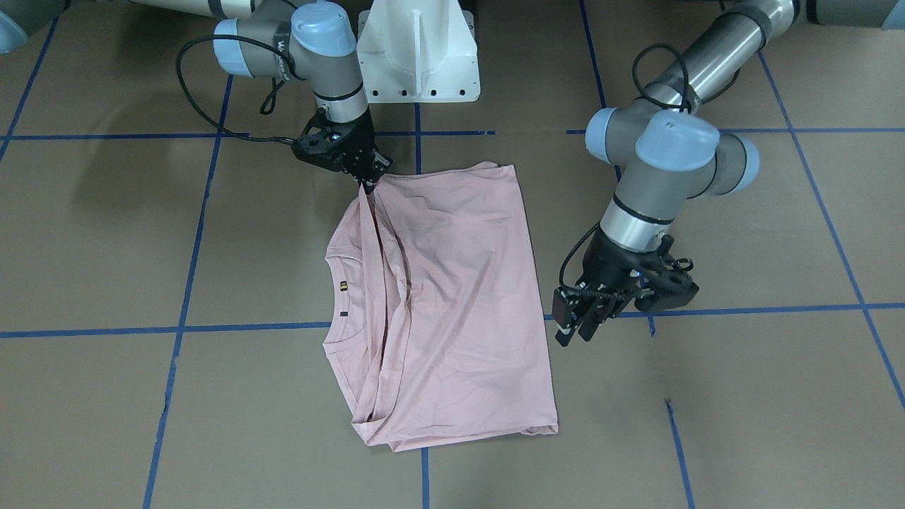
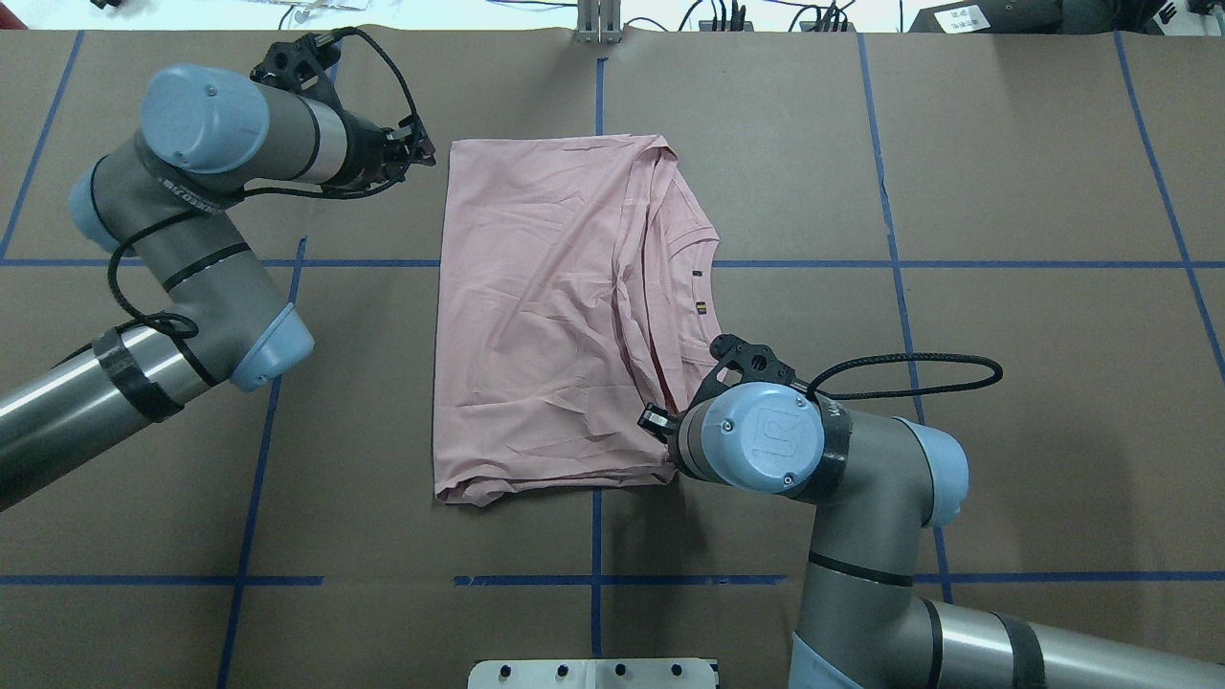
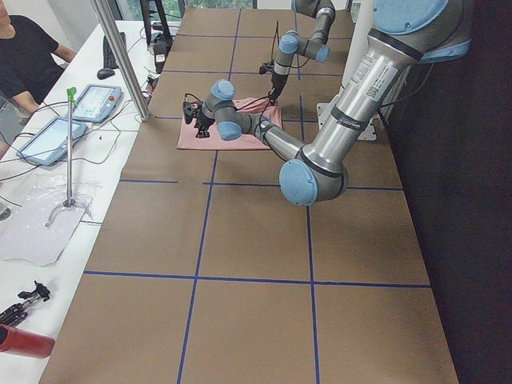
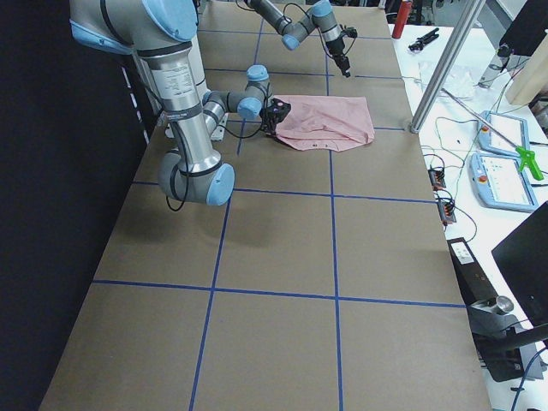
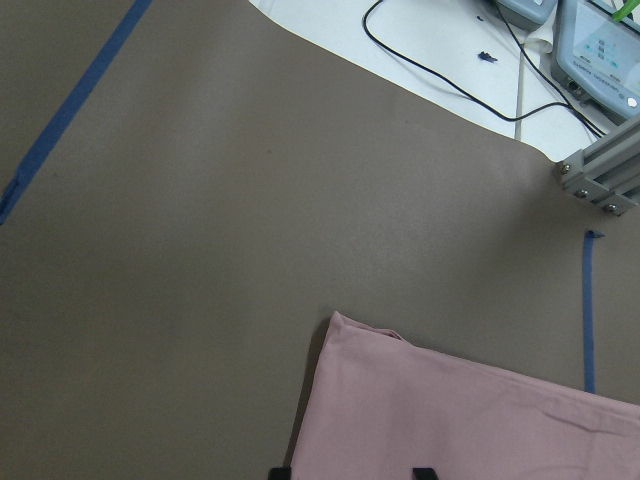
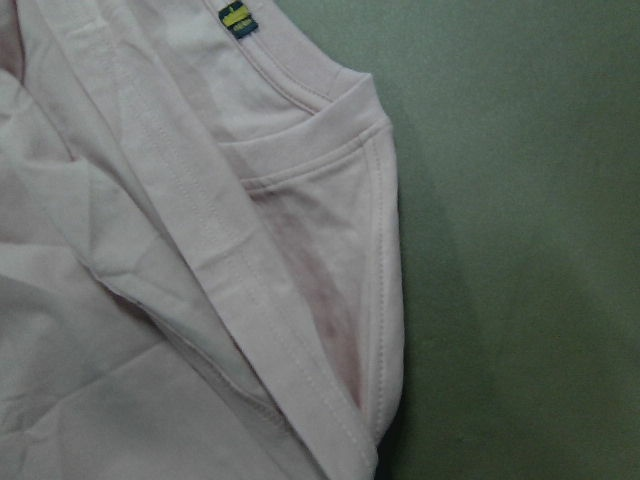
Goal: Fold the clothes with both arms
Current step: 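Move the left gripper to the shirt's near corner while the right gripper holds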
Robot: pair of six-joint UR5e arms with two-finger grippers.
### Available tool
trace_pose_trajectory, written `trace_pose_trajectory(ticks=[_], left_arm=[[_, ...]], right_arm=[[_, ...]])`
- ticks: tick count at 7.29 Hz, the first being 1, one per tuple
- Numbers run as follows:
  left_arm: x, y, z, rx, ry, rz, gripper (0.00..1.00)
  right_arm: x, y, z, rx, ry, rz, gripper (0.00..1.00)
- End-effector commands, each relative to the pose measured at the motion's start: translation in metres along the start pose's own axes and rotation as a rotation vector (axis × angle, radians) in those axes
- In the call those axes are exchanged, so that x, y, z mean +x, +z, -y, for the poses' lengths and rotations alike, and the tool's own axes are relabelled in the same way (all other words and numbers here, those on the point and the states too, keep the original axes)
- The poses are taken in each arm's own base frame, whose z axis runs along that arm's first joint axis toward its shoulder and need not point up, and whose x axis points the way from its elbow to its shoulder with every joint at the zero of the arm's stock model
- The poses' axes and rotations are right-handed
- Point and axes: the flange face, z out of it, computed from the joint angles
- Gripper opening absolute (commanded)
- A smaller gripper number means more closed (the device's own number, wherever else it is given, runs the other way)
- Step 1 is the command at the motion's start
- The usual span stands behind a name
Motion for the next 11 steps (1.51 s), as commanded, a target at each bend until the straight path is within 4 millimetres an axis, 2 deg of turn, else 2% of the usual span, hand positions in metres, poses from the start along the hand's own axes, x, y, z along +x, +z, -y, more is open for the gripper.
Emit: trace_pose_trajectory(ticks=[1,2,3,4,6,7,8,9,11], left_arm=[[0.003,-0.046,-0.054,-0.086,-0.097,-0.019,0.5],[-0.012,-0.071,-0.102,-0.12,-0.131,-0.006,0.51],[-0.037,-0.091,-0.151,-0.152,-0.166,0.005,0.53],[-0.048,-0.089,-0.194,-0.18,-0.208,0.049,0.56],[-0.053,-0.077,-0.279,-0.226,-0.263,0.14,0.57],[-0.052,-0.074,-0.306,-0.237,-0.271,0.18,0.58],[-0.036,-0.073,-0.331,-0.265,-0.256,0.194,0.57],[-0.031,-0.067,-0.336,-0.255,-0.247,0.236,0.57],[-0.04,-0.065,-0.337,-0.252,-0.241,0.253,0.53]], right_arm=[[0.027,-0.019,-0.009,-0.024,-0.016,0.01,0.0],[0.033,-0.025,-0.013,-0.031,-0.022,0.015,0.0],[0.035,-0.023,-0.015,-0.033,-0.026,0.01,0.0],[0.035,-0.024,-0.016,-0.033,-0.026,0.011,0.0],[0.035,-0.024,-0.016,-0.034,-0.026,0.013,0.0],[0.035,-0.026,-0.015,-0.033,-0.025,0.015,0.0],[0.034,-0.026,-0.015,-0.035,-0.025,0.016,0.0],[0.035,-0.028,-0.014,-0.034,-0.024,0.017,0.0],[0.041,-0.025,-0.013,-0.034,-0.025,0.008,0.0]])
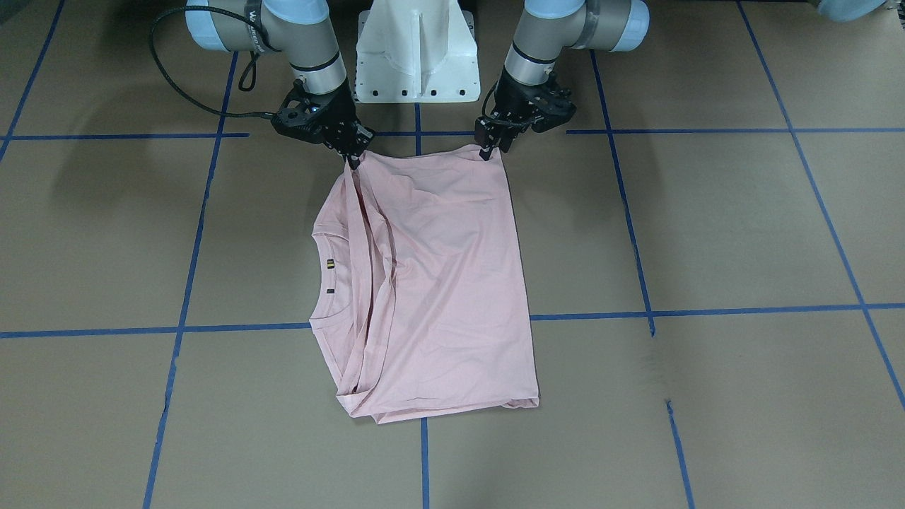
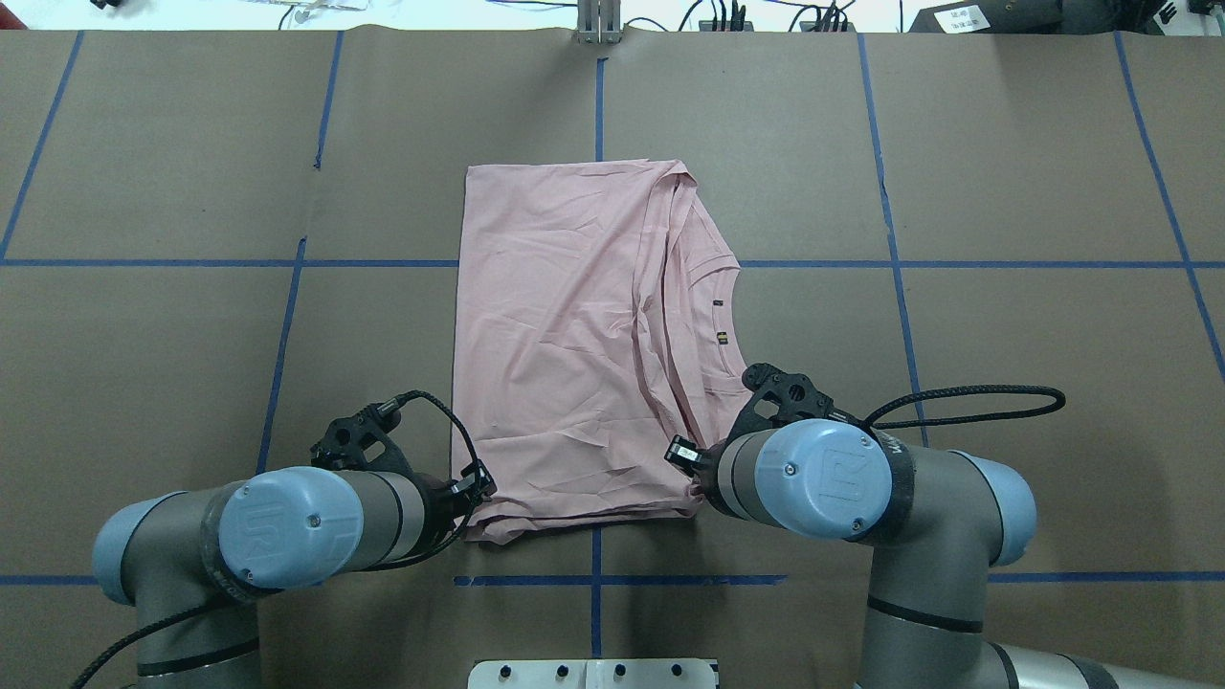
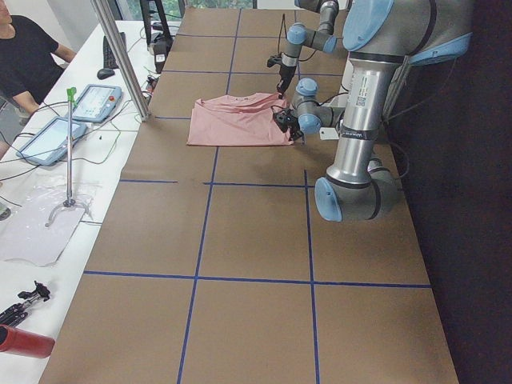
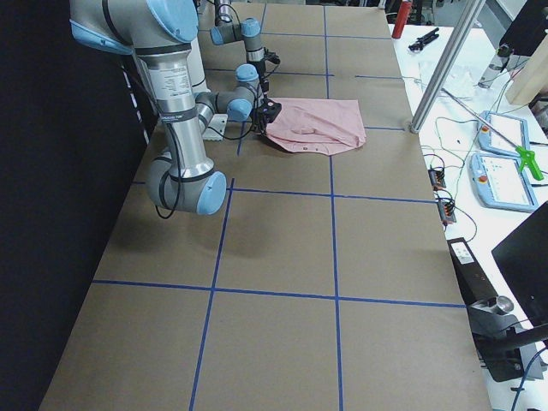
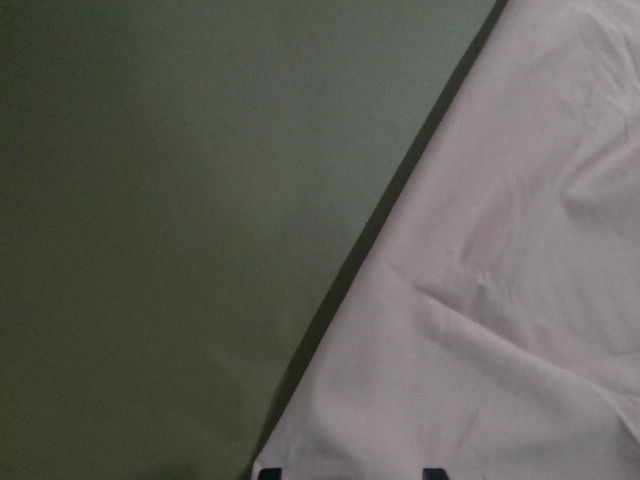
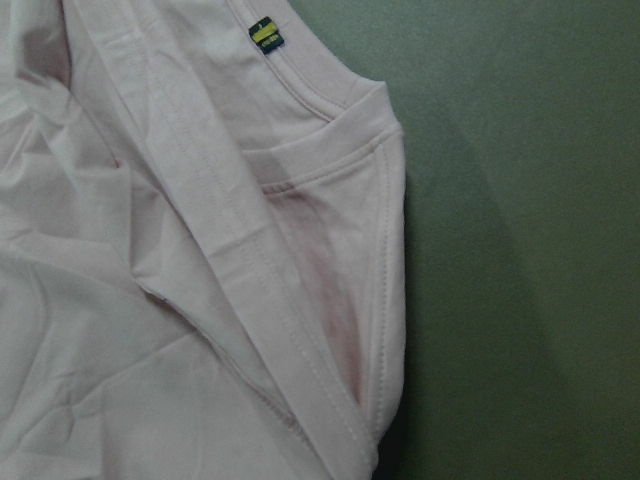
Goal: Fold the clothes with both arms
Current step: 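Grasp the two near corners of the pink shirt with both grippers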
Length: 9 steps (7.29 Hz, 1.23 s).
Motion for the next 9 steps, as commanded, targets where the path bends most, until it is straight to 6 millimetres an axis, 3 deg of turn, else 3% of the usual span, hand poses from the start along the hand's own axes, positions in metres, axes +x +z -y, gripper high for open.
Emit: trace_pose_trajectory(ticks=[1,3,5,6,8,9], left_arm=[[-0.004,0.004,-0.001,0.006,0.003,0.02,0.53],[-0.012,0.015,-0.013,-0.005,0.016,0.045,0.53],[-0.01,0.019,-0.017,-0.009,0.019,0.049,0.39],[-0.009,0.017,-0.017,-0.01,0.019,0.046,0.0],[-0.008,0.014,-0.016,-0.008,0.027,0.049,0.0],[-0.003,-0.001,-0.018,-0.02,0.027,0.025,0.0]], right_arm=[[0.004,0.0,0.001,-0.001,0.0,-0.002,0.0],[0.003,-0.003,0.0,-0.003,-0.001,0.002,0.0],[0.002,-0.007,-0.001,-0.006,-0.001,0.01,0.0],[0.002,-0.007,-0.001,-0.006,-0.001,0.01,0.0],[0.002,-0.008,0.0,-0.005,0.0,0.011,0.0],[0.002,-0.008,0.0,-0.005,0.0,0.012,0.0]])
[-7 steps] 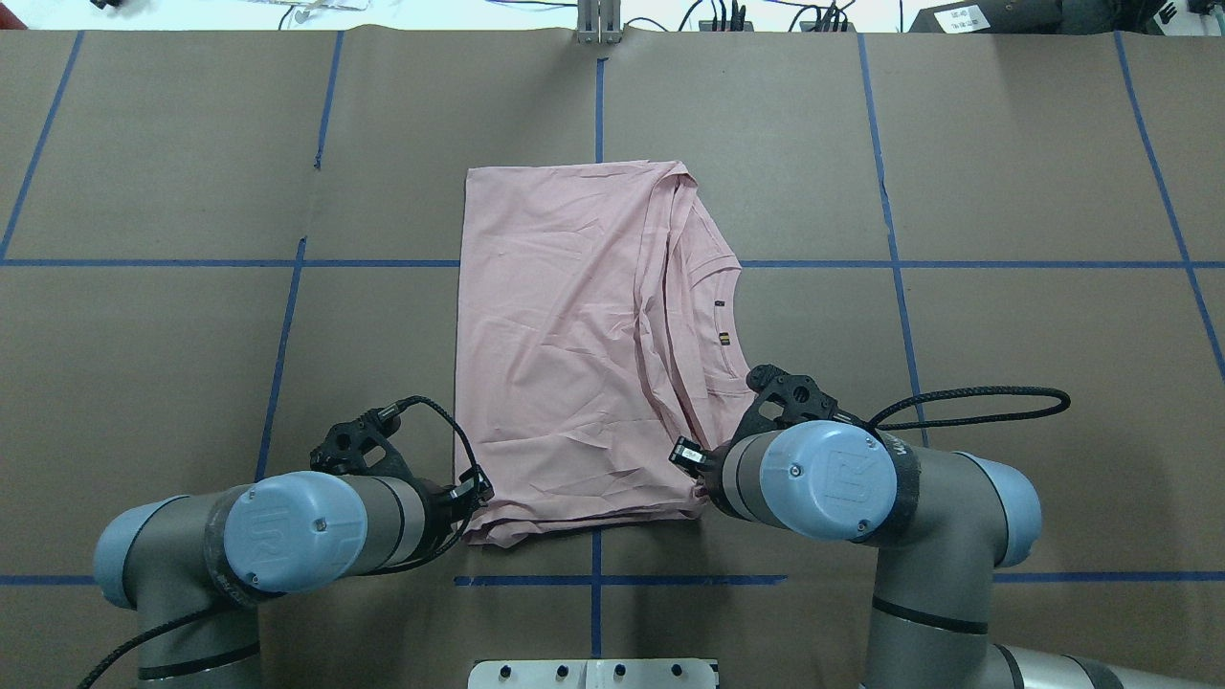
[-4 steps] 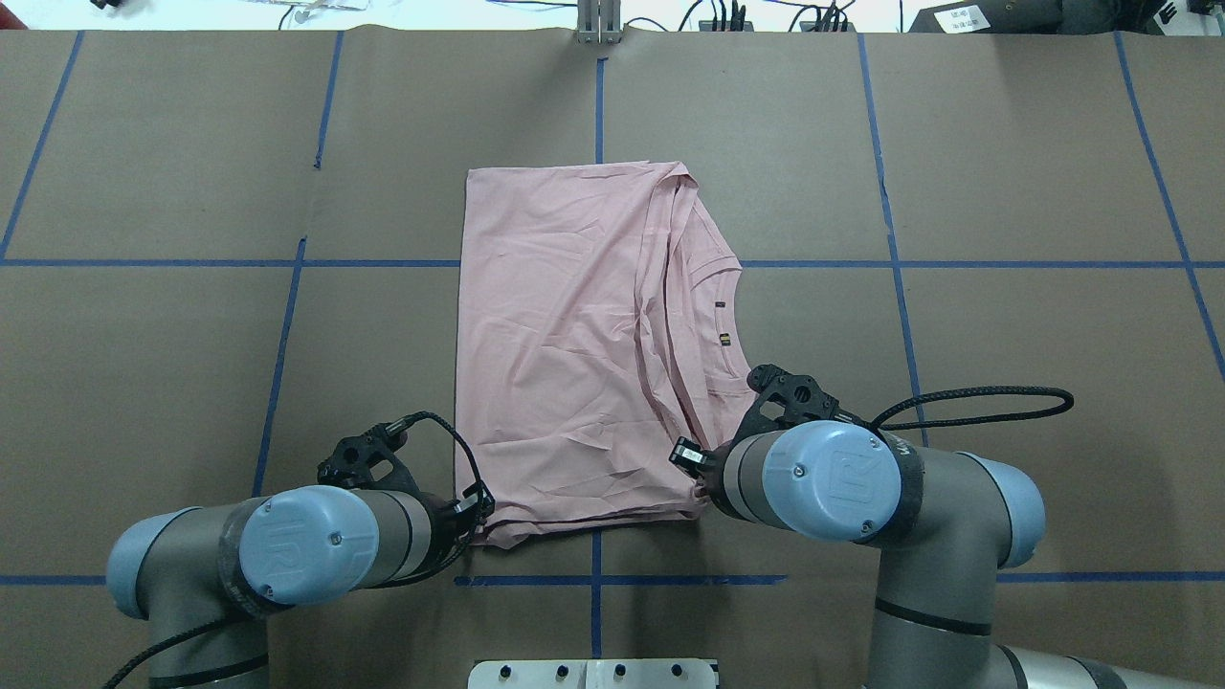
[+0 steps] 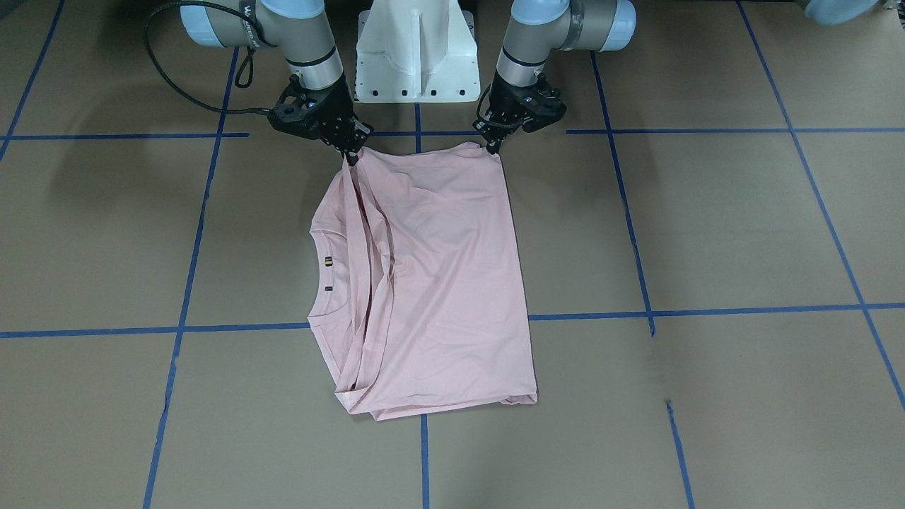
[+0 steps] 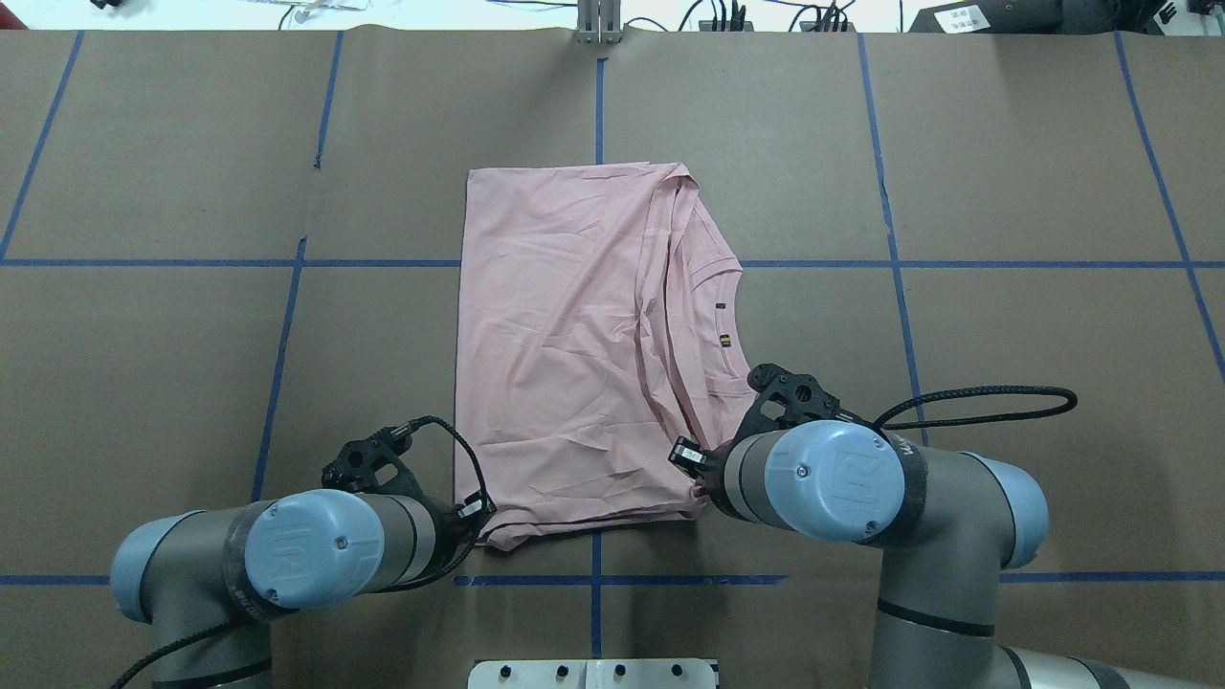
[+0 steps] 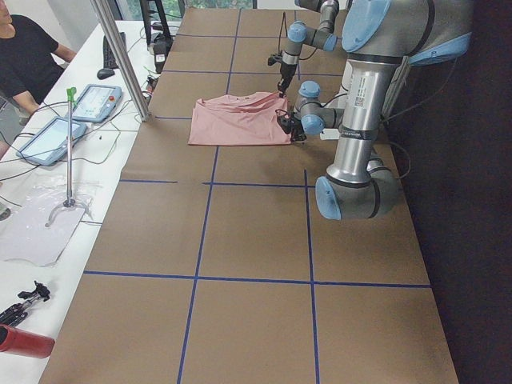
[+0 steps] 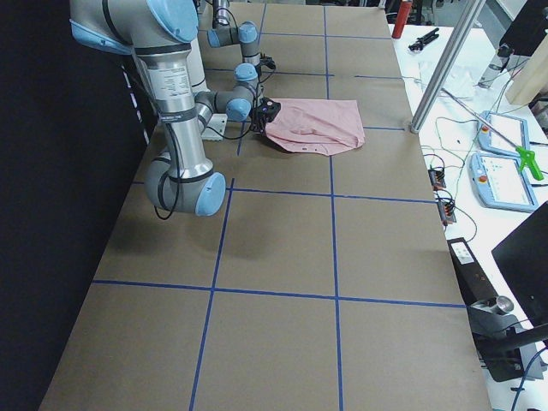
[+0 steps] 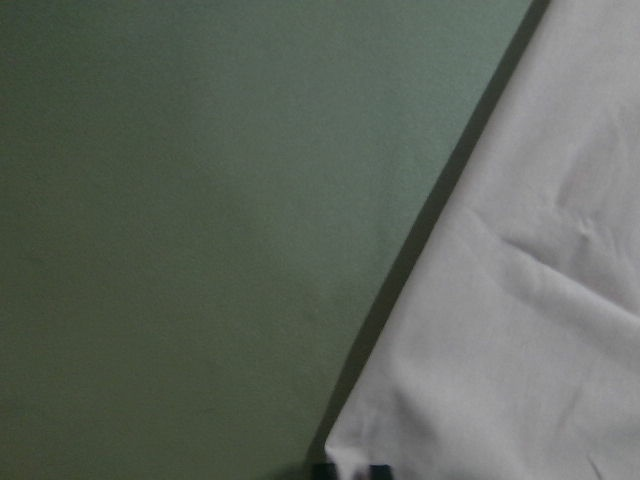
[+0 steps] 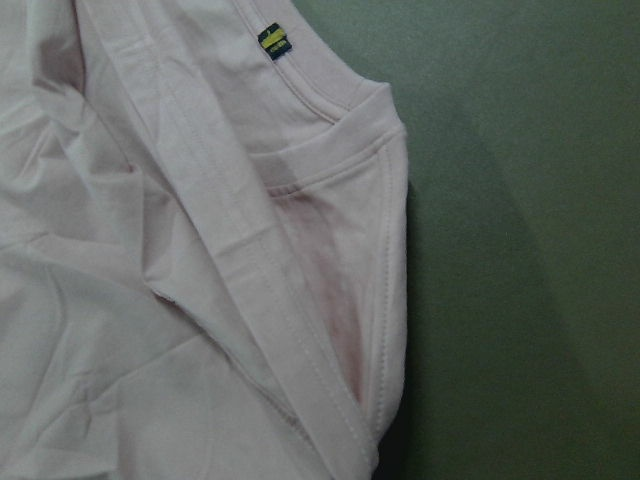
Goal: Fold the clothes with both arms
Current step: 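Grasp the two near corners of the pink shirt with both grippers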
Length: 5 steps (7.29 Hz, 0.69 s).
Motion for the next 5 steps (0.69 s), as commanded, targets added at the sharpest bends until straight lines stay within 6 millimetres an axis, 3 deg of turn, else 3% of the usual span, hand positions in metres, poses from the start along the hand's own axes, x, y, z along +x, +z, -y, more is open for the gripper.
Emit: trace_pose_trajectory(ticks=[1,2,3,4,5], left_arm=[[0.01,-0.052,-0.003,-0.014,0.0,-0.033,0.0],[0.014,-0.11,-0.009,-0.022,-0.012,-0.041,0.0],[0.012,-0.149,-0.019,-0.05,-0.054,-0.024,0.0],[0.026,-0.161,-0.028,-0.079,-0.072,-0.046,0.0],[0.034,-0.154,-0.021,-0.055,-0.067,-0.049,0.0]], right_arm=[[0.001,-0.011,0.0,-0.004,0.003,0.016,0.0],[0.02,-0.043,-0.002,-0.025,0.004,0.047,0.0],[0.045,-0.094,-0.009,-0.064,0.027,0.096,0.0],[0.042,-0.138,-0.009,-0.087,0.041,0.145,0.0],[0.026,-0.14,0.005,-0.073,0.059,0.153,0.0]])
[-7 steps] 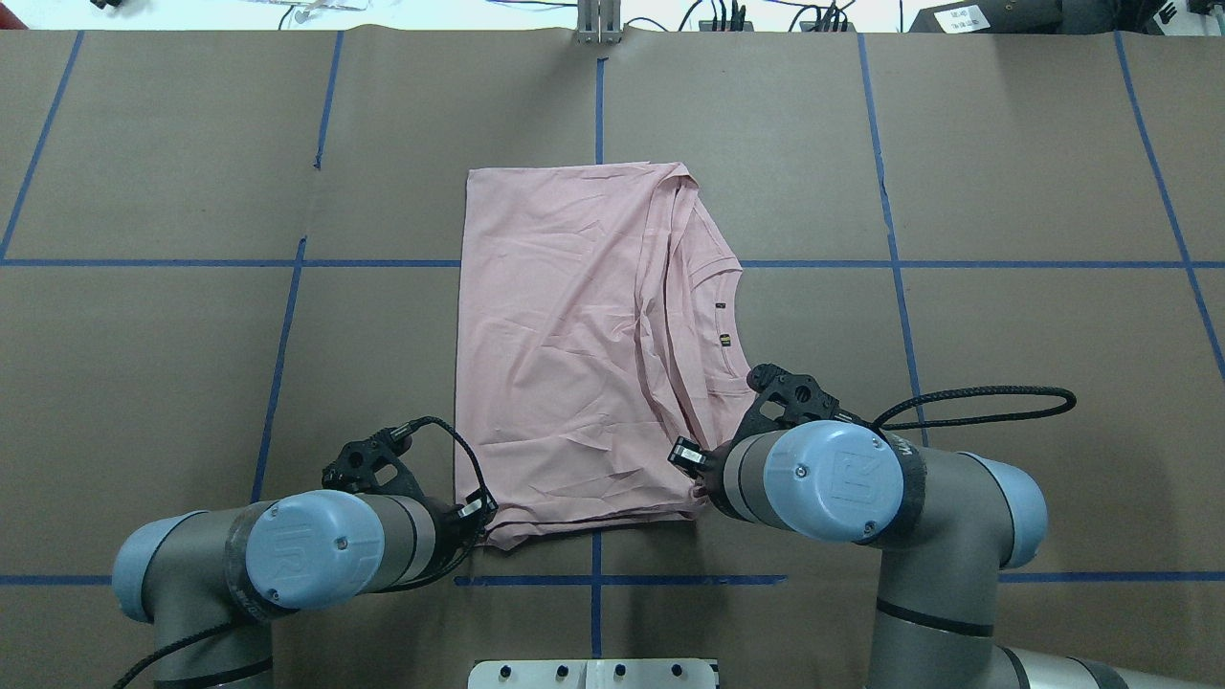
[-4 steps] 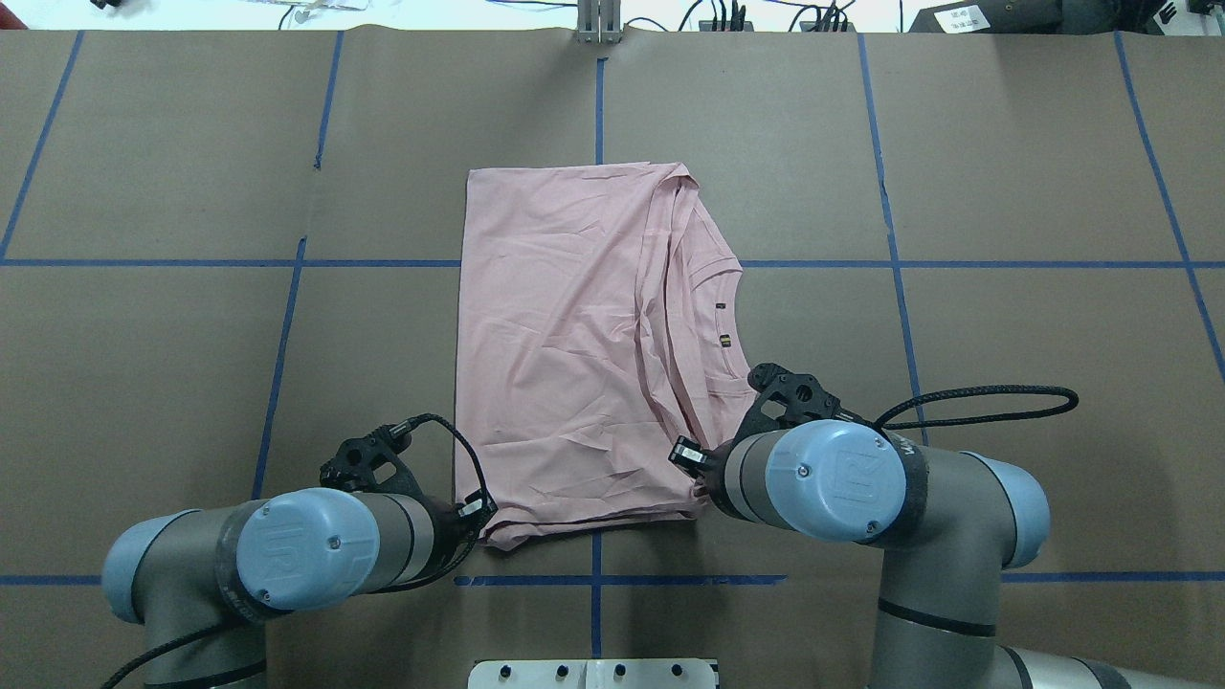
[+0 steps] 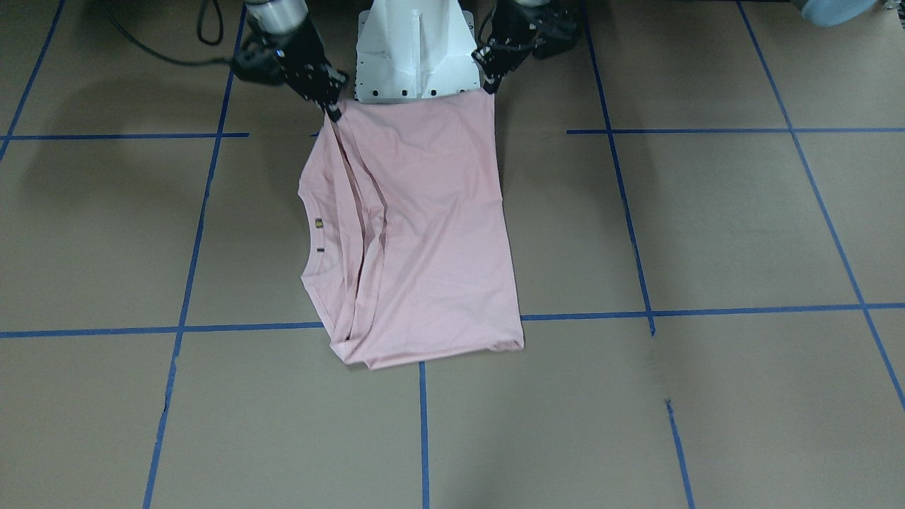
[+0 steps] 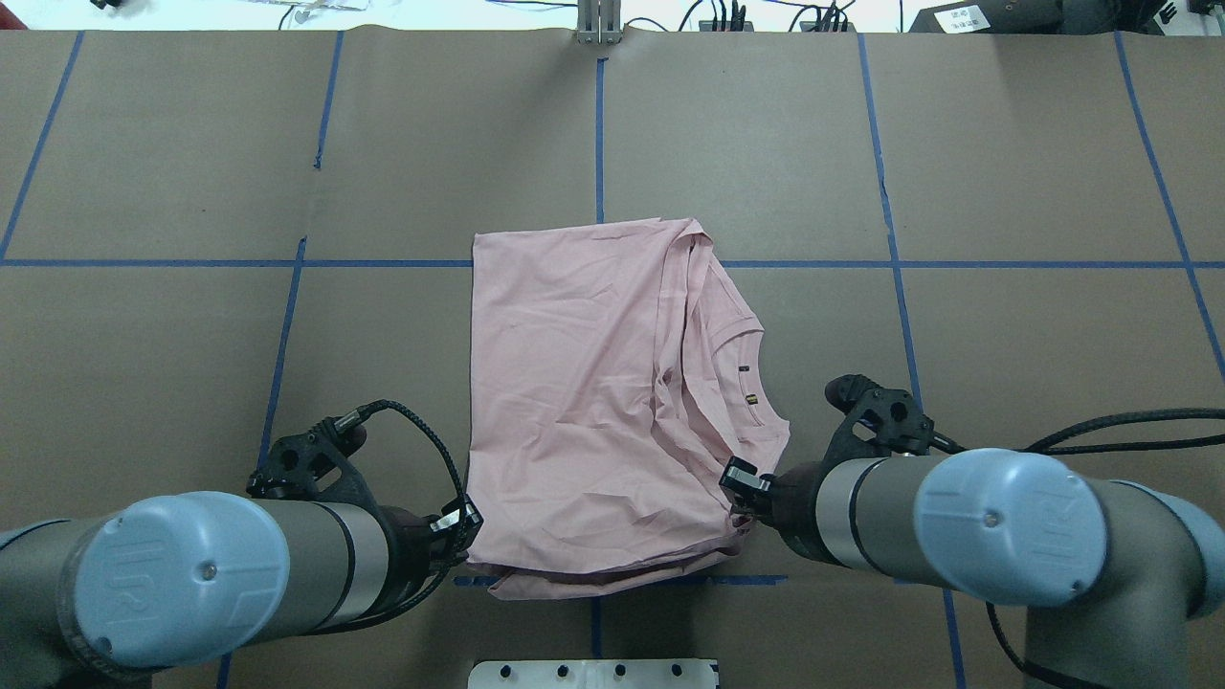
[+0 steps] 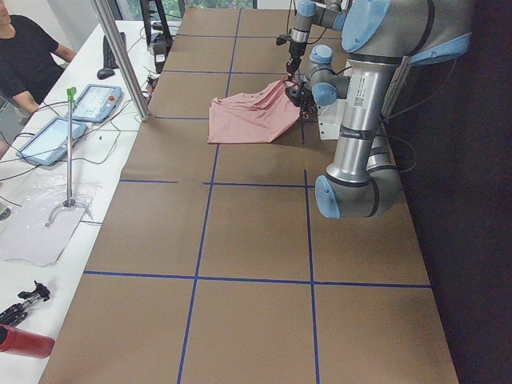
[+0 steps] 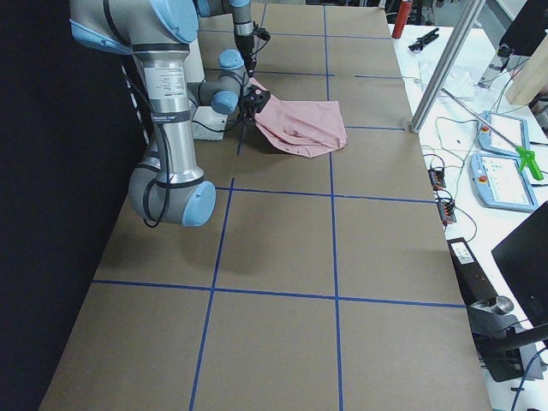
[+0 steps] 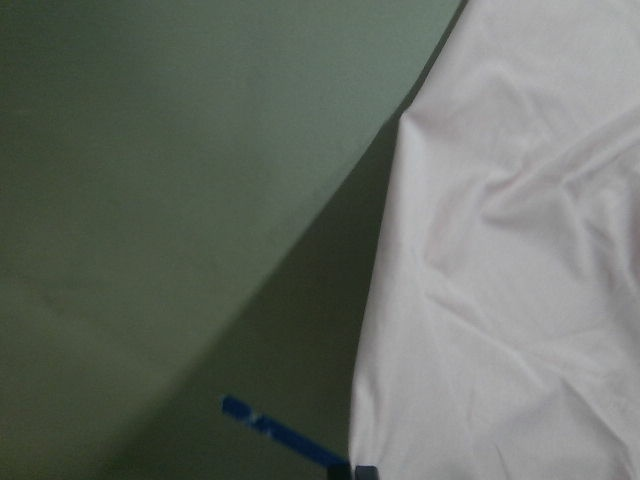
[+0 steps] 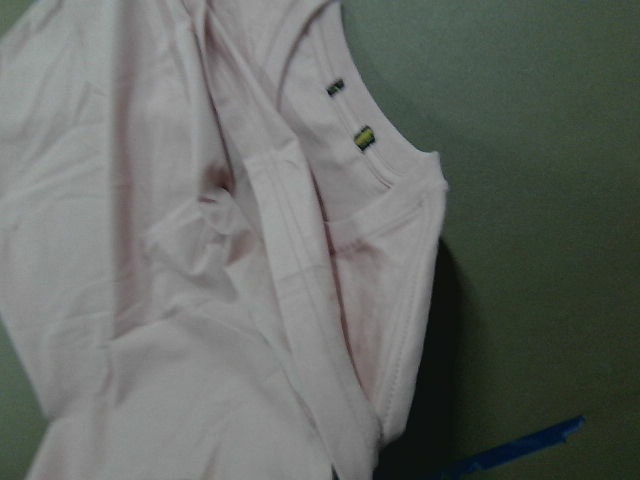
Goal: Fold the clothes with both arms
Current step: 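Lift the near edge and fold it away from the robot with both grippers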
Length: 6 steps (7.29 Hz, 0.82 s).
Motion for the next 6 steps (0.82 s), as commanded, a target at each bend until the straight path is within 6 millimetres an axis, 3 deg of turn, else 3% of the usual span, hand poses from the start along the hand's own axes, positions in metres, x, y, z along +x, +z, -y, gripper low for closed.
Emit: trace_pose_trajectory(ticks=[1,2,3,4,6], left_arm=[[0.051,-0.03,0.047,0.081,0.005,-0.093,0.0],[0.08,-0.016,0.089,0.167,0.024,-0.083,0.0],[0.098,0.005,0.125,0.227,0.048,-0.076,0.0],[0.107,0.038,0.155,0.261,0.065,-0.062,0.0],[0.128,0.08,0.187,0.296,0.071,-0.051,0.0]], right_arm=[[-0.052,-0.006,0.044,0.041,0.057,0.046,0.0],[-0.096,0.017,0.083,0.067,0.108,0.036,0.0],[-0.113,0.03,0.121,0.116,0.138,0.023,0.0],[-0.117,0.043,0.145,0.148,0.132,-0.006,0.0],[-0.126,0.055,0.161,0.163,0.142,-0.027,0.0]])
